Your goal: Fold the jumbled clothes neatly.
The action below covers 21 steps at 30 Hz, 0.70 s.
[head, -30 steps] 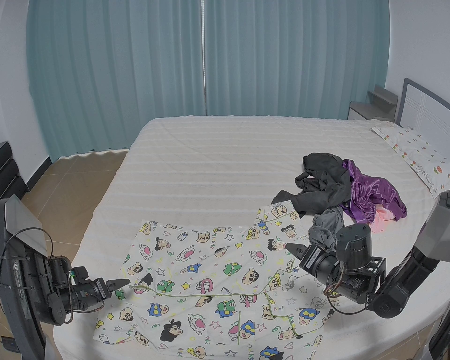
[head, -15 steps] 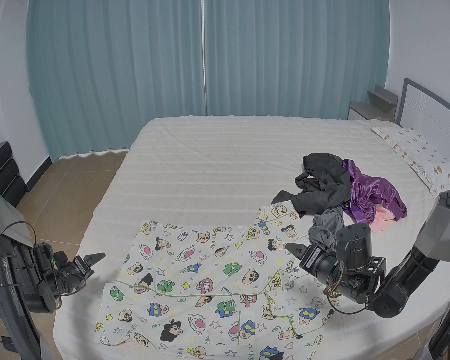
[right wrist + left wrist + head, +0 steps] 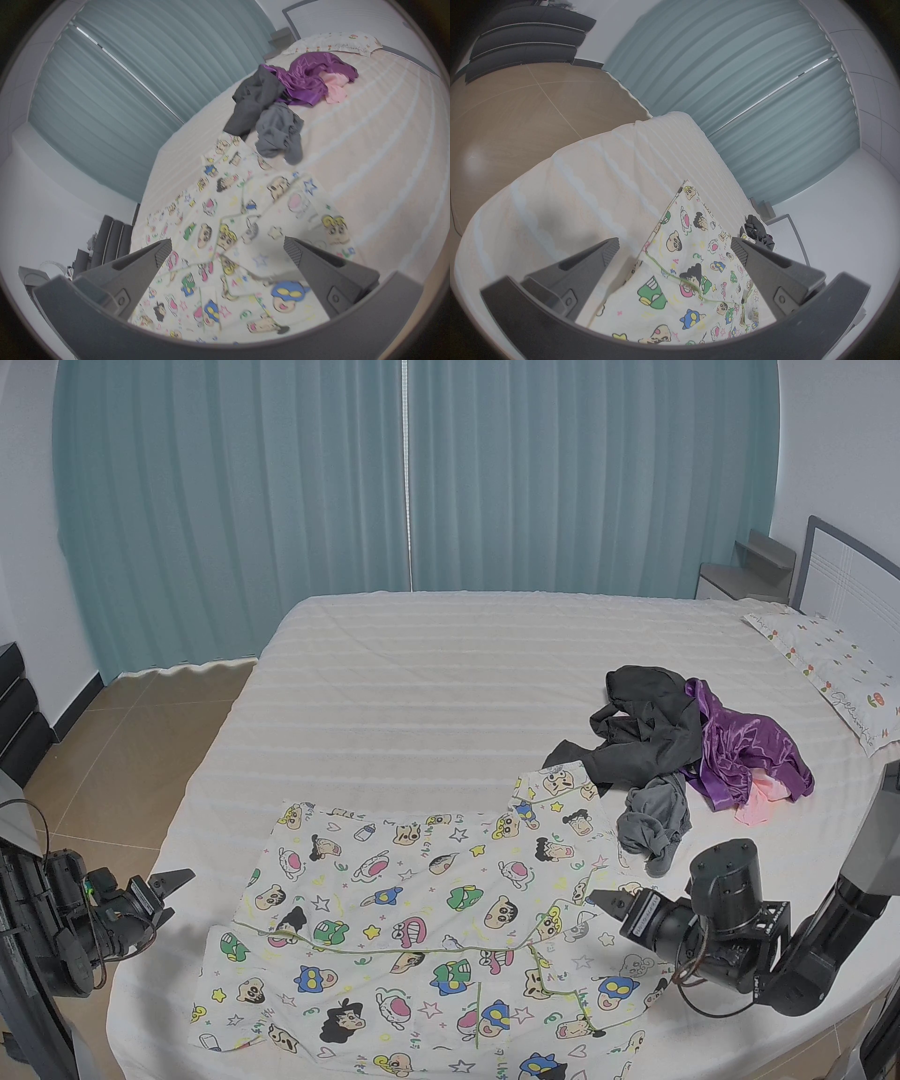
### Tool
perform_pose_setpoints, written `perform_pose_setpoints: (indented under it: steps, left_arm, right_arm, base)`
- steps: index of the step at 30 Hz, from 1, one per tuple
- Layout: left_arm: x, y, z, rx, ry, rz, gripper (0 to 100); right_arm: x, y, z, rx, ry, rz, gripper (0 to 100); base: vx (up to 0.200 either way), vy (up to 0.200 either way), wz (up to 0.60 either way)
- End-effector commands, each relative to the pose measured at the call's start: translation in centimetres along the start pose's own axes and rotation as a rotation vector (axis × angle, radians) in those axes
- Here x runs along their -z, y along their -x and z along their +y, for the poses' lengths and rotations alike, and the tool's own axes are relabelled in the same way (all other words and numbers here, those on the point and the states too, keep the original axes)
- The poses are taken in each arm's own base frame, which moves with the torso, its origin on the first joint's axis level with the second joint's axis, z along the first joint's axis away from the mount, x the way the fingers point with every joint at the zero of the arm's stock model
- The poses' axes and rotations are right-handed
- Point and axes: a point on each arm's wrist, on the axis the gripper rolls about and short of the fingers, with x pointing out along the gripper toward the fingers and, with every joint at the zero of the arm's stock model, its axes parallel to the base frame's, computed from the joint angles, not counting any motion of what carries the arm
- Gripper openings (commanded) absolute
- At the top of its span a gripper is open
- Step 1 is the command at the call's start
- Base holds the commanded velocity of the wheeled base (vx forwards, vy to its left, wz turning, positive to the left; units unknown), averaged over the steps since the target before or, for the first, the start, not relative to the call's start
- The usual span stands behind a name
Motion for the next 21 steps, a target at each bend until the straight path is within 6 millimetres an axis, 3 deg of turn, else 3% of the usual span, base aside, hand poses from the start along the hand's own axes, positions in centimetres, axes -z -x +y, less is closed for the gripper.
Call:
perform_pose_setpoints:
  steps: [1, 16, 21]
  left_arm:
    - [0.5, 0.8, -0.4, 0.001, -0.021, 0.003, 100]
    - [2.0, 1.2, 0.4, -0.023, -0.115, 0.081, 100]
    - [2.3, 1.2, 0.6, -0.029, -0.139, 0.092, 100]
  right_arm:
    - [0.9, 1.5, -1.4, 0.005, 0.021, 0.067, 100]
    - [4.3, 2.4, -2.7, 0.018, 0.197, 0.235, 100]
    - [5.2, 2.1, -3.1, 0.037, 0.275, 0.274, 100]
  base:
    - [-0.2, 0.0, 0.0]
    - [-0.2, 0.0, 0.0]
    - [-0.2, 0.2, 0.0]
